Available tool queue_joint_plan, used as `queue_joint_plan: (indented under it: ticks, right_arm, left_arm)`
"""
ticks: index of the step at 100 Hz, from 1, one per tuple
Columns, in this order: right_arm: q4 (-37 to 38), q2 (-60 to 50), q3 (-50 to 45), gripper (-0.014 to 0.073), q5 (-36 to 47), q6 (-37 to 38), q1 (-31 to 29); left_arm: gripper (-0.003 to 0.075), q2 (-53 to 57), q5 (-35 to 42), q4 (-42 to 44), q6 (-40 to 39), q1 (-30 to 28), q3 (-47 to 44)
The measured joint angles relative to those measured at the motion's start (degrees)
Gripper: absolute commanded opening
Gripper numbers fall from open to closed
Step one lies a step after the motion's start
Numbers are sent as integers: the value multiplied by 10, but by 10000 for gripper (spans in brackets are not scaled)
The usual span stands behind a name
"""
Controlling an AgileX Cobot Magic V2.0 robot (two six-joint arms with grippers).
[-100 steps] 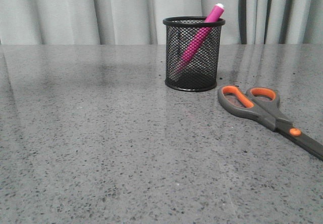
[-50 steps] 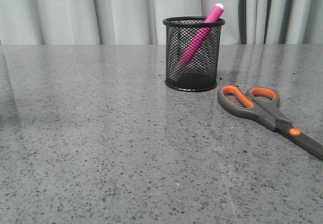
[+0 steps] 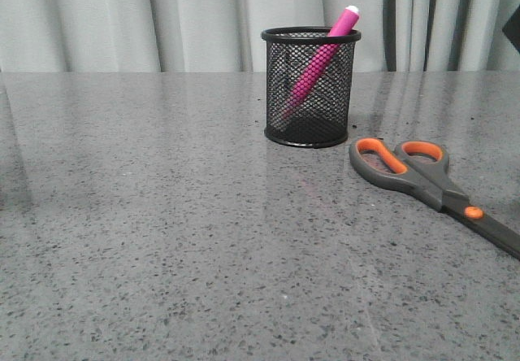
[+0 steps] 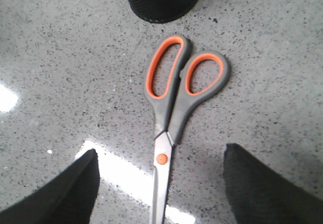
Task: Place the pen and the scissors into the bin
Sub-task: 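Lower the right gripper onto the scissors handle and close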
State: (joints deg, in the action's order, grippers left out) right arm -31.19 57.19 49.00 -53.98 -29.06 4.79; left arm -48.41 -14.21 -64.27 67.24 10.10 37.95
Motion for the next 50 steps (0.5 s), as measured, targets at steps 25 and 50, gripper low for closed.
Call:
queue_joint_plan:
  ticks: [25,50]
  right_arm:
    - [153,57,50,451,-26,164,100]
    - [288,133,57,451,-5,324,213]
  left_arm:
    - [-19,0,0,0,0,0,0]
    - [-19,0,0,0,0,0,0]
